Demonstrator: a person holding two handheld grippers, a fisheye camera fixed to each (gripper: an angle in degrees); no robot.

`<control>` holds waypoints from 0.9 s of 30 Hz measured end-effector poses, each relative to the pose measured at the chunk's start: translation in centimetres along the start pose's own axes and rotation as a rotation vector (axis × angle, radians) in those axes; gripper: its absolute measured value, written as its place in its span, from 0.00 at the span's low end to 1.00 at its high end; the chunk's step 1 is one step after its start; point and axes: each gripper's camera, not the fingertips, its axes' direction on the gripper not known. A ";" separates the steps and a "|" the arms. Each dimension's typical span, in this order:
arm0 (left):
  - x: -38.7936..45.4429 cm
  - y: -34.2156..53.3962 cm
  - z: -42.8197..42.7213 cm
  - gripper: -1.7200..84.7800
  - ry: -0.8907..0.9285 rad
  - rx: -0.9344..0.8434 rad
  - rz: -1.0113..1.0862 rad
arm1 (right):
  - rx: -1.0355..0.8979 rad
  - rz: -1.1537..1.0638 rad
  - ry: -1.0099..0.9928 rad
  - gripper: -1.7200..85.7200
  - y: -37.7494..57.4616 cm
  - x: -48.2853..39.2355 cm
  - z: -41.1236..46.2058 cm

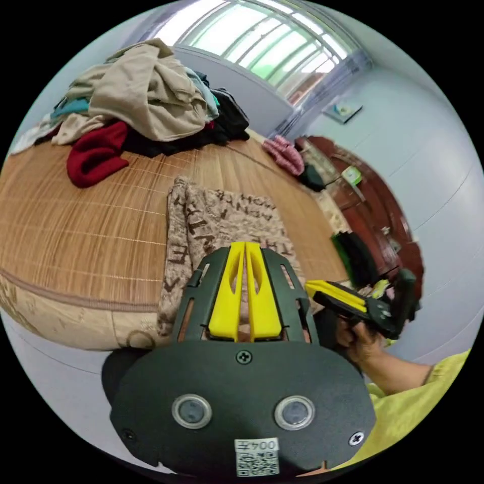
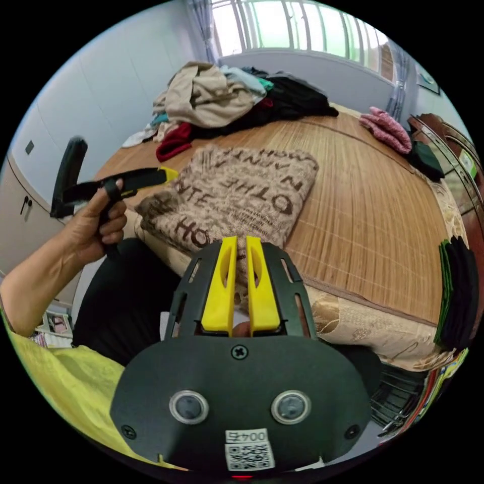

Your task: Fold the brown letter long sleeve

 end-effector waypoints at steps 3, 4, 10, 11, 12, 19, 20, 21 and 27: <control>0.7 -4.7 2.1 0.02 -0.196 -0.209 0.077 | -0.037 -0.038 0.001 0.07 1.5 0.1 2.1; 1.1 -5.9 2.0 0.02 -0.242 -0.239 0.137 | -0.042 -0.026 -0.024 0.08 1.6 0.5 1.8; 3.1 -14.0 -5.4 0.03 -0.336 -0.195 0.201 | 0.035 0.089 -0.046 0.09 4.8 3.8 -2.2; 3.0 -14.8 -6.2 0.03 -0.333 -0.191 0.196 | 0.010 0.116 -0.040 0.10 6.0 4.3 -1.9; 2.6 -16.5 -7.9 0.03 -0.321 -0.184 0.177 | -0.001 0.129 -0.037 0.10 6.6 4.5 -1.7; 0.5 -29.7 -24.0 0.02 -0.166 -0.062 -0.027 | 0.038 0.157 -0.019 0.12 9.1 4.7 -1.5; 0.8 -30.9 -25.3 0.02 -0.158 -0.043 -0.037 | 0.043 0.151 -0.018 0.12 9.0 4.7 -1.4; 1.7 -33.3 -27.4 0.02 -0.139 -0.014 -0.034 | 0.040 0.150 -0.020 0.12 8.9 4.7 -1.3; 9.3 -46.7 -29.5 0.02 -0.121 -0.105 0.212 | 0.030 0.138 -0.012 0.13 7.9 5.3 -1.2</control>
